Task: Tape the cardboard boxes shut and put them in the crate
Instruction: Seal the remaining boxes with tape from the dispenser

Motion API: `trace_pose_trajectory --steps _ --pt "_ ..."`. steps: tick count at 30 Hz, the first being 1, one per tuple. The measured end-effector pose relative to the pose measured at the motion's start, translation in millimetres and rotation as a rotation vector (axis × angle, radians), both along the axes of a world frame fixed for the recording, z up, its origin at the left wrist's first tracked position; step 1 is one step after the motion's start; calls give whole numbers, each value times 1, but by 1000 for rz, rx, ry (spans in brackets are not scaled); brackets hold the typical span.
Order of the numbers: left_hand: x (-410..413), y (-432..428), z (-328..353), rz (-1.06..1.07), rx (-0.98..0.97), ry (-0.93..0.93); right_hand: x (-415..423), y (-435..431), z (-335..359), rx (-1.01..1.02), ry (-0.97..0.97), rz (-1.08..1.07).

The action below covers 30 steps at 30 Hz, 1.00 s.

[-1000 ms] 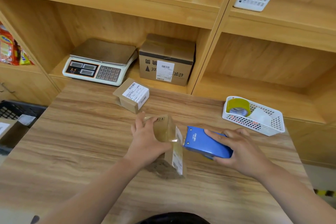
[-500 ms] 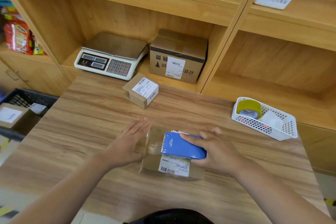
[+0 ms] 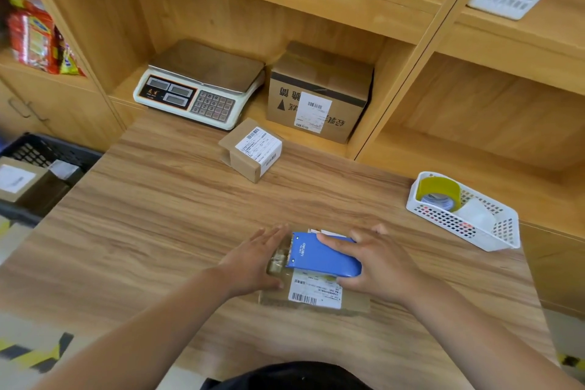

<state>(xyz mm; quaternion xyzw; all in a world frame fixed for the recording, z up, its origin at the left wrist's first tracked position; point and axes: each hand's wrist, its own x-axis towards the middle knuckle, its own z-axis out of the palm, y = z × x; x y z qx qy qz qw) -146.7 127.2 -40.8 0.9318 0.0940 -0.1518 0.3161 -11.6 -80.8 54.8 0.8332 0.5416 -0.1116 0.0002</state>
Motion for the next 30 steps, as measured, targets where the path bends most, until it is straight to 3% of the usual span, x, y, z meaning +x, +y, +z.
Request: trace_pose_trajectory --steps 5,15,25,28,30 --pt "0 2 -5 58 -88 21 7 -5 5 -80 -4 8" --pt "3 2 -7 0 -75 -27 24 -12 27 -121 2 116" --pt "6 0 -8 5 -56 12 78 -113 39 -163 3 28" --pt "6 -6 -1 -12 -56 -8 87 -134 33 -121 64 -14" --pt "7 -7 1 -13 -61 -13 91 -145 25 -200 139 -13"
